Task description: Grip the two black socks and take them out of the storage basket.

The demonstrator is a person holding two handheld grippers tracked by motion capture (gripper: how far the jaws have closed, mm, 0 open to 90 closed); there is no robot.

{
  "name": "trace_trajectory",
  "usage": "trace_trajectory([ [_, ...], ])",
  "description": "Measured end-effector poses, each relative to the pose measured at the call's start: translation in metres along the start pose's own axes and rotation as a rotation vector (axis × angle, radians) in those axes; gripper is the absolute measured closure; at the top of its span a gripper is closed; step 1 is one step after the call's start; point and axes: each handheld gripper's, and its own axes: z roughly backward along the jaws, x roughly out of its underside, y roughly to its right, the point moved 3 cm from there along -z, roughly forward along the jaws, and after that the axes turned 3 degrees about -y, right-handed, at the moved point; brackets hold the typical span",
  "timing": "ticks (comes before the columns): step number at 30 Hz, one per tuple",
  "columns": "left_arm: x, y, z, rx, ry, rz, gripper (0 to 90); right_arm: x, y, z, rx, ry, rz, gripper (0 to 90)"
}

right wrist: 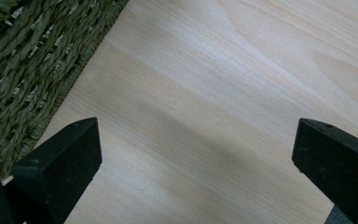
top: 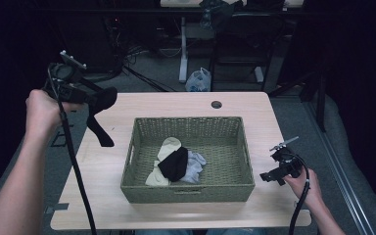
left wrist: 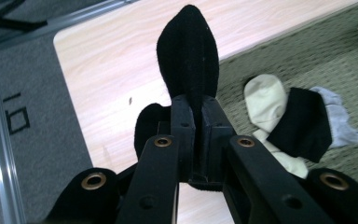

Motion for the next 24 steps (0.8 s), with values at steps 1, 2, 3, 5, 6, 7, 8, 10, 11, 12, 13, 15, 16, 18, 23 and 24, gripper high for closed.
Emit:
trace_trajectory([
  [1, 0.003, -0.003, -0.003, -0.001, -0.009, 0.003, 86.2, 0.0, 0.0, 0.0, 0.001, 0.004, -0.001, 0.9],
  [2, 0.005, -0.004, -0.006, -0.001, -0.014, 0.011, 86.2, 0.0, 0.0, 0.0, 0.002, 0.008, -0.004, 0.9],
  [3, 0.007, -0.007, -0.009, -0.002, -0.021, 0.014, 86.2, 0.0, 0.0, 0.0, 0.002, 0.004, -0.001, 0.9],
  [5, 0.01, -0.008, -0.012, -0.001, -0.025, 0.025, 86.2, 0.0, 0.0, -0.001, 0.003, 0.007, -0.005, 0.9],
  [6, 0.015, -0.011, -0.02, 0.003, -0.033, 0.037, 86.2, 0.0, -0.001, -0.001, -0.007, 0.014, -0.011, 0.9],
  [7, 0.017, -0.012, -0.023, 0.005, -0.036, 0.042, 86.2, 0.0, -0.001, -0.001, -0.007, 0.013, -0.012, 0.9],
  [8, 0.02, -0.014, -0.028, 0.006, -0.044, 0.048, 86.2, 0.0, -0.001, 0.0, -0.009, 0.01, -0.009, 0.9],
  [10, 0.025, -0.017, -0.037, 0.008, -0.057, 0.056, 86.2, 0.0, 0.0, 0.0, -0.008, 0.009, -0.009, 0.9],
  [11, 0.028, -0.019, -0.041, 0.008, -0.061, 0.062, 86.2, 0.0, 0.0, 0.0, -0.008, 0.009, -0.008, 0.9],
  [12, 0.031, -0.021, -0.047, 0.009, -0.07, 0.07, 86.2, 0.0, 0.0, 0.0, -0.007, 0.009, -0.009, 0.9],
  [13, 0.034, -0.022, -0.051, 0.015, -0.076, 0.078, 86.2, 0.0, 0.0, 0.0, -0.007, 0.009, -0.008, 0.9],
  [15, 0.041, -0.025, -0.061, 0.019, -0.093, 0.087, 86.2, 0.0, 0.0, 0.0, -0.007, 0.01, -0.008, 0.9],
  [16, 0.043, -0.025, -0.065, 0.022, -0.097, 0.094, 86.2, 0.0, 0.0, 0.0, -0.007, 0.01, -0.008, 0.9],
  [18, 0.049, -0.027, -0.074, 0.029, -0.107, 0.104, 86.2, 0.0, 0.0, 0.0, -0.008, 0.01, -0.009, 0.9],
  [23, 0.061, -0.028, -0.096, 0.037, -0.133, 0.12, 86.1, 0.0, 0.0, 0.0, -0.008, 0.009, -0.009, 0.9],
  [24, 0.065, -0.028, -0.101, 0.037, -0.145, 0.122, 86.1, 0.0, 0.0, 0.0, -0.008, 0.009, -0.009, 0.9],
])
